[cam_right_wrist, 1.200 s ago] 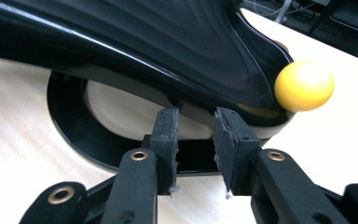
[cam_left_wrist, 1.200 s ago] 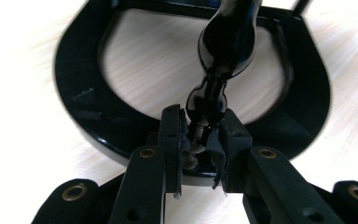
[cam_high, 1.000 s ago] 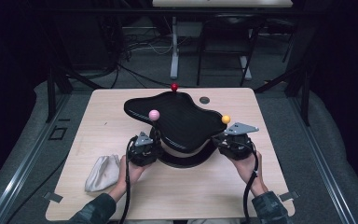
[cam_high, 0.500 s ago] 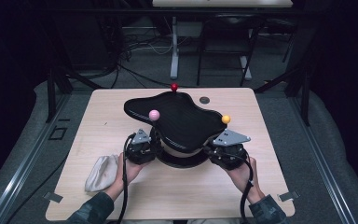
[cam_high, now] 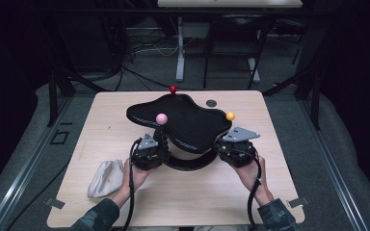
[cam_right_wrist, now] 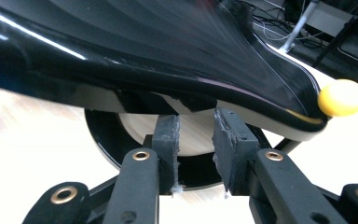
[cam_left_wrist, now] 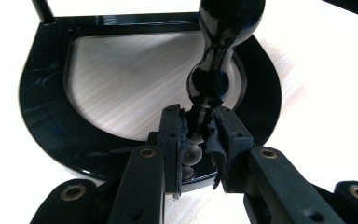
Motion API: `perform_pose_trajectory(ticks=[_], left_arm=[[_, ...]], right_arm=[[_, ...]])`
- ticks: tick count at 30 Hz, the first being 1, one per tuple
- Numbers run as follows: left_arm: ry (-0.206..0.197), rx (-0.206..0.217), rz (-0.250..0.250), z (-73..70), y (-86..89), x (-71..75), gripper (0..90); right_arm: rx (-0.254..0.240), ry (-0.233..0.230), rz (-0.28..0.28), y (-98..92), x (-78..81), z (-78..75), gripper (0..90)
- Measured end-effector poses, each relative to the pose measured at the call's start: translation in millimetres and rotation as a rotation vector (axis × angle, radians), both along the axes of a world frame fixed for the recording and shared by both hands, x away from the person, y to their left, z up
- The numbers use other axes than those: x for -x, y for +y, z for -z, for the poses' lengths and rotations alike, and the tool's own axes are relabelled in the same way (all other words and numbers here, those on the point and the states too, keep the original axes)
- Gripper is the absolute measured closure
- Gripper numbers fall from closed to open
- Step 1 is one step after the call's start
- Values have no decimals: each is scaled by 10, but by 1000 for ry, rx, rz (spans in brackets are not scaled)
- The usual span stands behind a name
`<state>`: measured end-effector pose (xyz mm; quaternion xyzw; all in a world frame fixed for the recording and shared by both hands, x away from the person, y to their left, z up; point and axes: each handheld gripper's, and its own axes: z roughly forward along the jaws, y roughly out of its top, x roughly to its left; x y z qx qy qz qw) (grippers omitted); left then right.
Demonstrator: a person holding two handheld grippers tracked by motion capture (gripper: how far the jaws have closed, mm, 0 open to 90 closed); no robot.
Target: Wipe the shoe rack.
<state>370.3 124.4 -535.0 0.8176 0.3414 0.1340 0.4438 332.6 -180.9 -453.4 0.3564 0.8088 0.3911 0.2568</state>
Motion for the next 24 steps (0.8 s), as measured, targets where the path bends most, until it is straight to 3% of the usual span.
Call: perform_pose_trajectory(ticks=[8,15,19,24], left_arm=[[2,5,7,5,-73,30,746],[-2,0,26,5,-147,48,744],[-11,7,32,-18,-141,60,708],[-26,7,27,-44,-139,67,720]], right_arm=[[-27,16,30,-53,-152,19,687],[-79,29,50,-108,-236,32,673],[-78,20,24,-114,-149,-19,652],[-45,-31,5,-71,60,-134,600]])
